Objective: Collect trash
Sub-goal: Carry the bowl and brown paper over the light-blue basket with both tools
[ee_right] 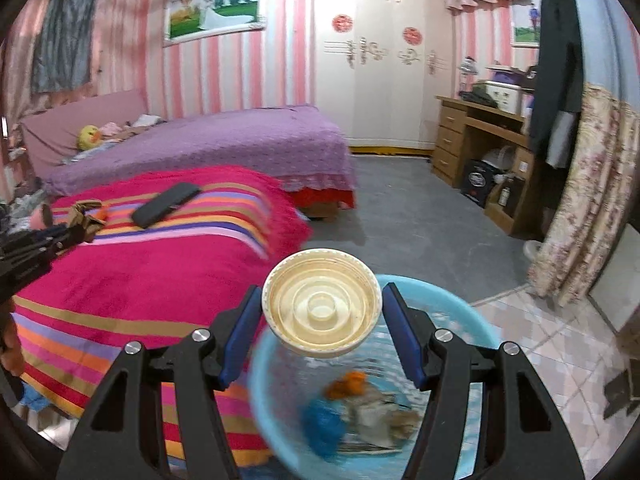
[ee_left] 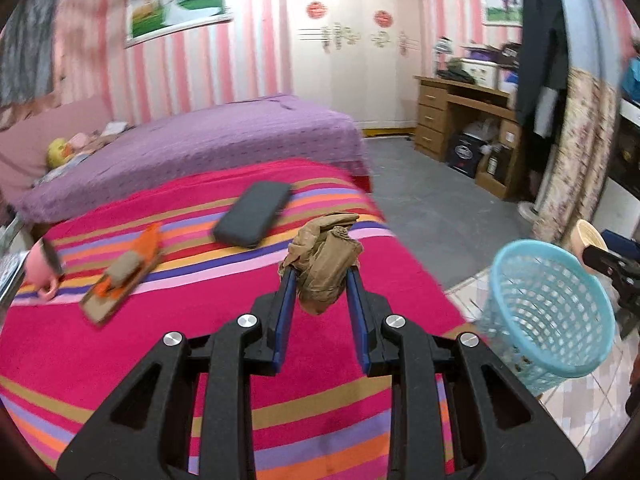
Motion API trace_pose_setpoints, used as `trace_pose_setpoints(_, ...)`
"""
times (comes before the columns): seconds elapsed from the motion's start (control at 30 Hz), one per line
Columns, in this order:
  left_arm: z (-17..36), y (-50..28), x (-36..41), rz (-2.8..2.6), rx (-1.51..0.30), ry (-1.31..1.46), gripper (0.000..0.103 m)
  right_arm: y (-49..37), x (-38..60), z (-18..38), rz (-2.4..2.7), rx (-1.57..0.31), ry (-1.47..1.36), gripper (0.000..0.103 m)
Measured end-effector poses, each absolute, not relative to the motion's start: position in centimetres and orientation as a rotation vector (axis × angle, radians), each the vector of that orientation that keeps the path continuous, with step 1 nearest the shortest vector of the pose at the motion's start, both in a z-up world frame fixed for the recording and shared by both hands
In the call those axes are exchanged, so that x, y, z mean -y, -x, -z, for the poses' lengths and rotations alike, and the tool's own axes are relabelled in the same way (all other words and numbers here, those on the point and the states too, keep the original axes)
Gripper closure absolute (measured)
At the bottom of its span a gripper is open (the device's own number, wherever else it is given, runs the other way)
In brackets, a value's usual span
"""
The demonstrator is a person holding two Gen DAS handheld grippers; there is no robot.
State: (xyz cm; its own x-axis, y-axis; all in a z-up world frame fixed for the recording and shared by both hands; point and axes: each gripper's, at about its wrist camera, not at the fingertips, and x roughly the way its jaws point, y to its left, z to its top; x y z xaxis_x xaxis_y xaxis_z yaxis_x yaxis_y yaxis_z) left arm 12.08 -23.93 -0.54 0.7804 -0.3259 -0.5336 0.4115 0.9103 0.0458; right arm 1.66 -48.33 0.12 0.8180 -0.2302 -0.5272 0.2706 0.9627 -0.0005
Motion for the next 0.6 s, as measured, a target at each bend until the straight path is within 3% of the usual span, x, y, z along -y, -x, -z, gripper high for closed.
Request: trace_pose_setpoints(0.6, 5.8, -8.6, 41.4, 0.708, -0.641, -0.244, 0.078, 4.2, 60.1, 4.5, 0.473, -0.620, -0.156, 0.042)
